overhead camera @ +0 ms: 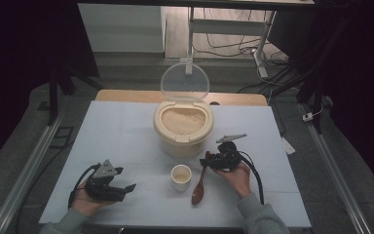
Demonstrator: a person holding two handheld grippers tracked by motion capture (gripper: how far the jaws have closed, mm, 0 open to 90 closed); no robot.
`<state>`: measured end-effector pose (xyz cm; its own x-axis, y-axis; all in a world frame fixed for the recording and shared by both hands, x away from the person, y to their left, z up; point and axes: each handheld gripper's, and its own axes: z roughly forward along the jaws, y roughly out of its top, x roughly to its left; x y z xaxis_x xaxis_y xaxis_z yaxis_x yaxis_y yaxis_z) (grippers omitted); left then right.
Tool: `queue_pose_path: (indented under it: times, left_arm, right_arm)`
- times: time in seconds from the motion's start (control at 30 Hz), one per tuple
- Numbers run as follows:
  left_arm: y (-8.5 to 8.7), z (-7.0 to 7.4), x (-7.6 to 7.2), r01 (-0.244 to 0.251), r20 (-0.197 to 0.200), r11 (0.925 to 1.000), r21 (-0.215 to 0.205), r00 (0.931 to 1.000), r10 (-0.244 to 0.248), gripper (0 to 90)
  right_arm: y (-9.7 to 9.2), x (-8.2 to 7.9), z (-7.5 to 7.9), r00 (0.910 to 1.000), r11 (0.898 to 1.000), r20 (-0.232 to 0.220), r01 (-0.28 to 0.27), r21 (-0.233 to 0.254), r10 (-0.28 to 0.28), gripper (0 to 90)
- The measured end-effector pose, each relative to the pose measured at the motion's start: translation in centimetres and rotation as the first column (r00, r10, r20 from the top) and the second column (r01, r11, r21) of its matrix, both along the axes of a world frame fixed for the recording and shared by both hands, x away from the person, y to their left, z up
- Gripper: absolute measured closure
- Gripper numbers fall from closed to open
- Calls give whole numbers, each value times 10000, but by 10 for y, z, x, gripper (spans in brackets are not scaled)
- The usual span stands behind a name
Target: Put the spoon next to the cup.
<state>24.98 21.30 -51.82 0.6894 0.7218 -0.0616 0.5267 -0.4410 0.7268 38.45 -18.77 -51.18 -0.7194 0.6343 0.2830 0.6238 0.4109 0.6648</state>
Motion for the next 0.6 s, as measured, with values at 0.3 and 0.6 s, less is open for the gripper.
queue_pose_path:
  times: [0.3,0.6]
  left_arm:
    - [0,0,0,32,-21,10000,32,10000,-32,205]
    - [0,0,0,16,-19,10000,15,10000,-16,205]
  right_arm:
    - [3,1,-8,9994,9967,274,214,-782,-193,489]
    - [6,-3,-7,9958,9912,870,395,-1267,-286,430]
